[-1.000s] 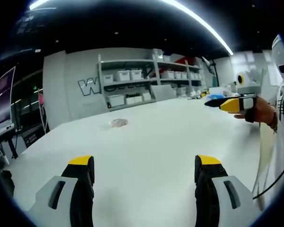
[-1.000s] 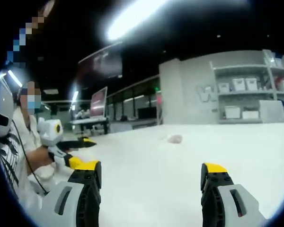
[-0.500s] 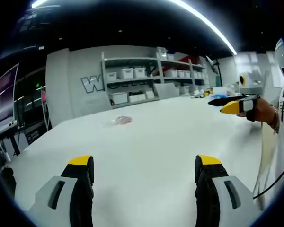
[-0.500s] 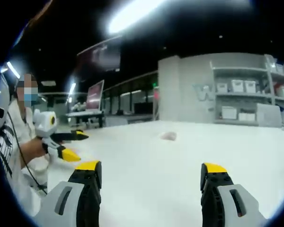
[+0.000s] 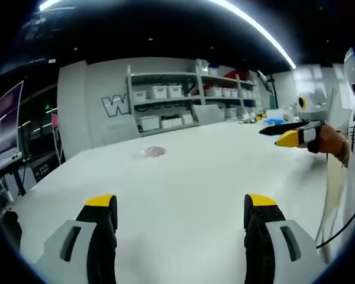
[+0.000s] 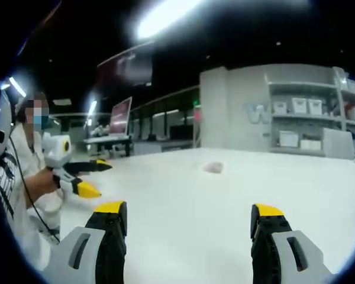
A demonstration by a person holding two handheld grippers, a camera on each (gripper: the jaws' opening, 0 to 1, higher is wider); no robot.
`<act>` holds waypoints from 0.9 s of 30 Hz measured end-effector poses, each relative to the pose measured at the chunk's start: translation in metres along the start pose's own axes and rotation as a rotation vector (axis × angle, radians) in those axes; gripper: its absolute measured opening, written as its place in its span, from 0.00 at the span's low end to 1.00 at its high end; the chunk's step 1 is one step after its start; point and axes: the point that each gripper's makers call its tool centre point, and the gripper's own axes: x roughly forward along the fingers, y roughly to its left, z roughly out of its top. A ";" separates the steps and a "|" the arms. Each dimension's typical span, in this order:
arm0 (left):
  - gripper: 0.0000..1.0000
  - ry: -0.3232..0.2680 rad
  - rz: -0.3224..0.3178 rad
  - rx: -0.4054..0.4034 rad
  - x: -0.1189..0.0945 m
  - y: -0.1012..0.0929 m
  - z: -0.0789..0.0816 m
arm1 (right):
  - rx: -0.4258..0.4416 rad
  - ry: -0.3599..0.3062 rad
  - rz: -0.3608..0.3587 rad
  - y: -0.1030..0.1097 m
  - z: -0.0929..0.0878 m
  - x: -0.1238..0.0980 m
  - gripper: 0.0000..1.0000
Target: Open the resealable bag by pulling the two sides of the seal apart until the entire bag opening is separated and visibly accessible.
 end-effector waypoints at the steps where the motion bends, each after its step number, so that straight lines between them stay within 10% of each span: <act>1: 0.87 -0.003 0.000 -0.005 0.000 0.000 0.000 | -0.002 0.003 0.003 0.001 0.000 0.001 0.87; 27: 0.87 -0.019 0.007 -0.024 -0.006 0.008 -0.001 | -0.184 0.078 0.023 0.000 0.009 0.032 0.68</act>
